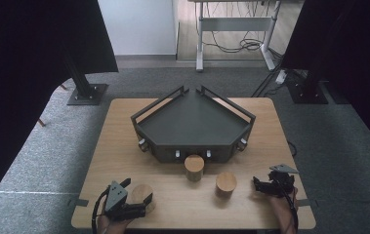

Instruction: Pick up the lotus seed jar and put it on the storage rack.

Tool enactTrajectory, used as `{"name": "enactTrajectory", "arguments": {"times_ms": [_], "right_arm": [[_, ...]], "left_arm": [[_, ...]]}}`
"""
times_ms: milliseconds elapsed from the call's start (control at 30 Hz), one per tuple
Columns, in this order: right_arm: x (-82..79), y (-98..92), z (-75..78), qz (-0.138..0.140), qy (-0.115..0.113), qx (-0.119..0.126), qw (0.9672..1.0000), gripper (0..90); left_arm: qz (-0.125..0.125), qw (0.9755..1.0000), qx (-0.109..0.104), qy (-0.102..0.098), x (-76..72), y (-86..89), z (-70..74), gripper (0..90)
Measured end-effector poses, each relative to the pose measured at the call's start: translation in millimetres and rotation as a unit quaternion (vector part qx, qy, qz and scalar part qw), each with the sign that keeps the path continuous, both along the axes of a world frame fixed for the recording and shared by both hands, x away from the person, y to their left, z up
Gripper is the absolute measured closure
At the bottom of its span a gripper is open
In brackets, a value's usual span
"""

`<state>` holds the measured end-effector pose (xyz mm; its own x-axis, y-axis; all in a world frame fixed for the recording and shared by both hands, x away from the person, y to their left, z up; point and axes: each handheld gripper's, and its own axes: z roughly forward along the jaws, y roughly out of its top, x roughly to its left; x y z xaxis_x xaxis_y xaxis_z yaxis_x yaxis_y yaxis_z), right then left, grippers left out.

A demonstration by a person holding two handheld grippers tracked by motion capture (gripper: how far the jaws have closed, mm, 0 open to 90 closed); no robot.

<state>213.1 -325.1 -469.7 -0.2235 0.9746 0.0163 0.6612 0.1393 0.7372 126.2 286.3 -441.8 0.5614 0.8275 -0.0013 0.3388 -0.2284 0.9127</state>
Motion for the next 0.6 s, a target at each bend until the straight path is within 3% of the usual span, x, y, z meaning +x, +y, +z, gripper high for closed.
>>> {"name": "enactTrajectory", "arguments": {"times_ms": [600], "right_arm": [[-0.1,-0.2,0.0,0.001,0.000,0.000,1.0000,4.3]], "left_arm": [[0.001,0.9997,0.024,0.010,-0.7,-6.6,-7.1,5.3]]}}
